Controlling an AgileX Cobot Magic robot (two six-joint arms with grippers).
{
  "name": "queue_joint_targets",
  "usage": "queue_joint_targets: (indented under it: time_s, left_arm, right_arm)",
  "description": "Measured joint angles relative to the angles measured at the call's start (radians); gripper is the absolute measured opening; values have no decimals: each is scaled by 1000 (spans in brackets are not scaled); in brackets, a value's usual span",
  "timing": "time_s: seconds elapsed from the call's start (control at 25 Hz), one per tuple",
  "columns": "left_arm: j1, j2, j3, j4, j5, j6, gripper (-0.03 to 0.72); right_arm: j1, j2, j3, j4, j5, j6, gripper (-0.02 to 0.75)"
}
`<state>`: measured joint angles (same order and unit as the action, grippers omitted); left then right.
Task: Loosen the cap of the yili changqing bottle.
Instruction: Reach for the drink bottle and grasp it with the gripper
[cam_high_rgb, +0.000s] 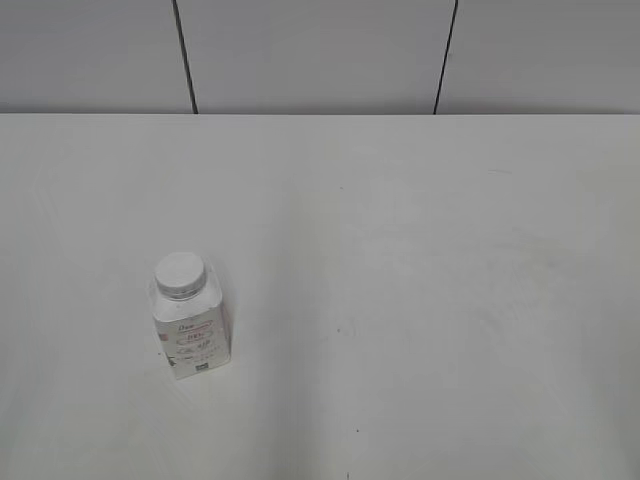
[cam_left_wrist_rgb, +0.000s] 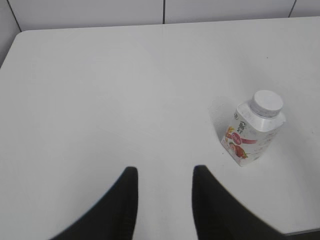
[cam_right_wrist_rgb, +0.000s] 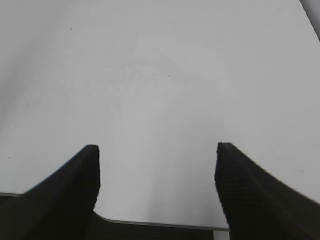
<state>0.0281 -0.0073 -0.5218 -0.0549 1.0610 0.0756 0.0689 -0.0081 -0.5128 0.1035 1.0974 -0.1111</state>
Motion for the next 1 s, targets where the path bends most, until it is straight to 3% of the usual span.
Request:
queue_joint_targets:
  time_s: [1.0]
  left_arm:
    - [0, 0, 0, 0, 0, 0, 240]
  right_arm:
    - [0, 0, 0, 0, 0, 0, 564]
